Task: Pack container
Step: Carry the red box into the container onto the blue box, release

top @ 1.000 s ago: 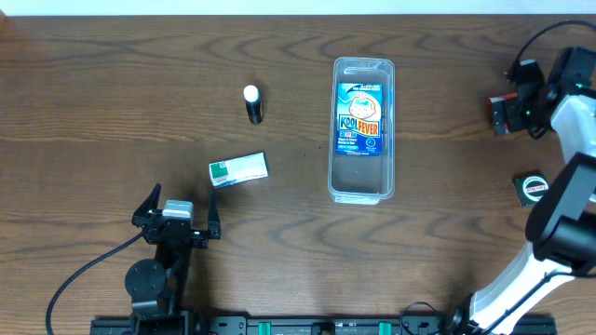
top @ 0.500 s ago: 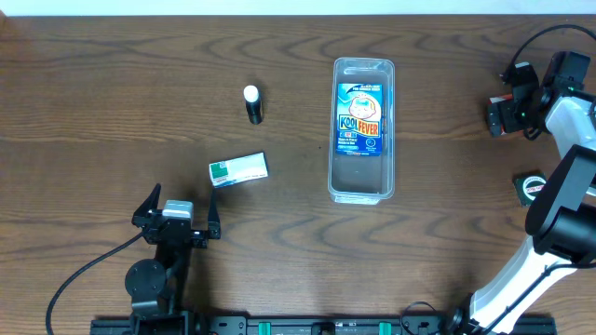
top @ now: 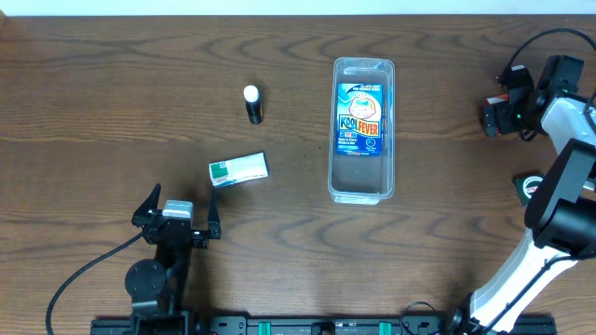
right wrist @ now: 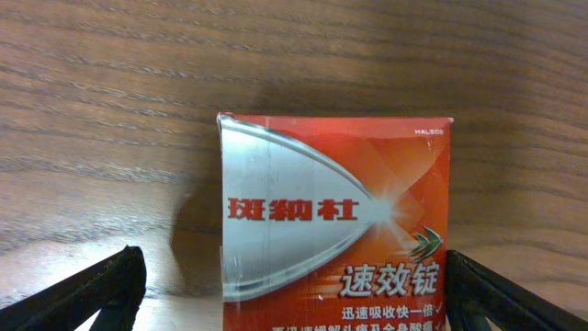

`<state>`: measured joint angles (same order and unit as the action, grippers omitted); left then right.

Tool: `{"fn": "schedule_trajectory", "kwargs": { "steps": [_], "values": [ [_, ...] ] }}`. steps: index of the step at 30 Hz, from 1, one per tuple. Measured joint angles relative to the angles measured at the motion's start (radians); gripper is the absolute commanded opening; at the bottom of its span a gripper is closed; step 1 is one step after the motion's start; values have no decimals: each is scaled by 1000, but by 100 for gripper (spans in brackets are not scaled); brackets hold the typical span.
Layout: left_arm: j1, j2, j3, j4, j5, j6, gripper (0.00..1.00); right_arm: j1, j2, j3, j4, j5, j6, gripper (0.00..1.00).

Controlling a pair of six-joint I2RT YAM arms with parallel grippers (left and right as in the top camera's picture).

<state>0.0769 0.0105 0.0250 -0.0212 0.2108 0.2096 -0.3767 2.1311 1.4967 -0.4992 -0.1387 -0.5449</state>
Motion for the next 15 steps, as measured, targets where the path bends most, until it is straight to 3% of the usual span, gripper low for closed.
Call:
{"fn": "schedule_trajectory", "kwargs": {
  "steps": [8,15],
  "values": [
    [0,0,0,0,0,0,98,0,3,0,-7,-16,46,99],
    [0,0,0,0,0,0,98,0,3,0,-14,-18,46,89]
  ]
}}
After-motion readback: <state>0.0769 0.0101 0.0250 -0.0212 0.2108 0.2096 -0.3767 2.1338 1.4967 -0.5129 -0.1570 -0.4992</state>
